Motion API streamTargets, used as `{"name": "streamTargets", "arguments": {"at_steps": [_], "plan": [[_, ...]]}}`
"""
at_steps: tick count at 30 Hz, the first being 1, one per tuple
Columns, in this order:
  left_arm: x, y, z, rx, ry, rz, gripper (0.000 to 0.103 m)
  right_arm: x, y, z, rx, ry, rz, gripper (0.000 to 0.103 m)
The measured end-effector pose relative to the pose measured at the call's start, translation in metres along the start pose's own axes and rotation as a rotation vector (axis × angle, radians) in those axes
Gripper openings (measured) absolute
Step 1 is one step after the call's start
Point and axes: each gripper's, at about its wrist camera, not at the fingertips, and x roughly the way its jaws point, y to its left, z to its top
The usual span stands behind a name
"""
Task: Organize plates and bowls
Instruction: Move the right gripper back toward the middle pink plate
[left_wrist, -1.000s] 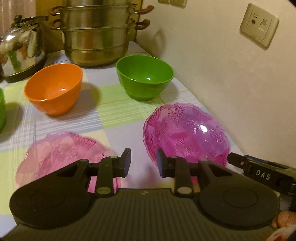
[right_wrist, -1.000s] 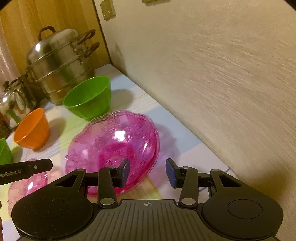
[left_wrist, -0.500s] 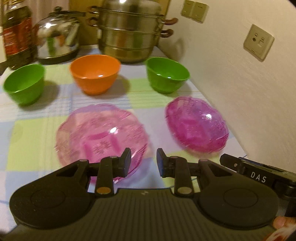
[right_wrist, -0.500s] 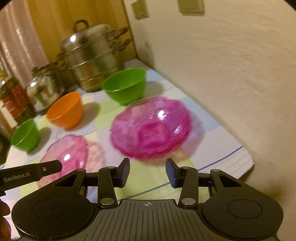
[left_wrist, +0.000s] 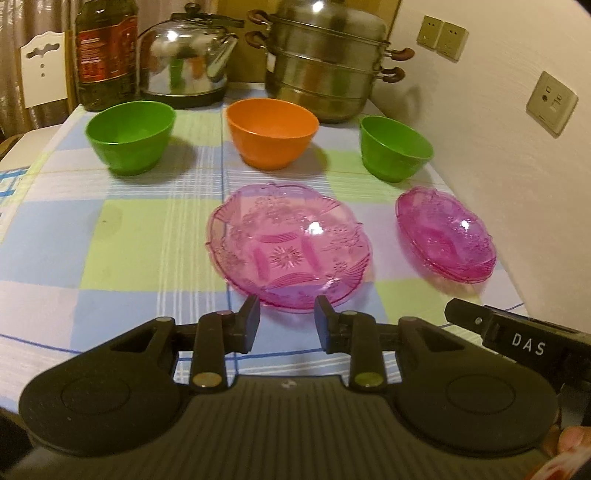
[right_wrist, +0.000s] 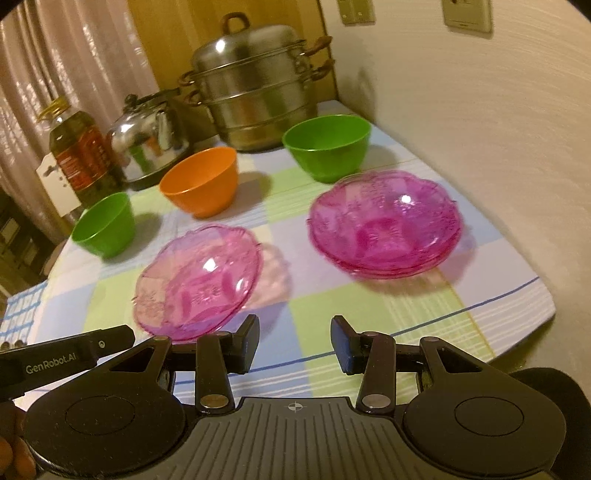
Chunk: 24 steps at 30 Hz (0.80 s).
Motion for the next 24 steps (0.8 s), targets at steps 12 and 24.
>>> {"name": "streamTargets", "arguments": {"at_steps": [12, 24], "plan": [[-0.006, 0.011, -0.002, -0.027, -0.009, 0.01, 0.03, -0.002, 0.013, -0.005, -0.036, 0.011, 0.0, 0.043], [0.008, 0.031, 0.002, -0.064, 0.002, 0.023, 0.03, 0.015, 0.023, -0.002, -0.053, 0.029, -0.003, 0.043]]}}
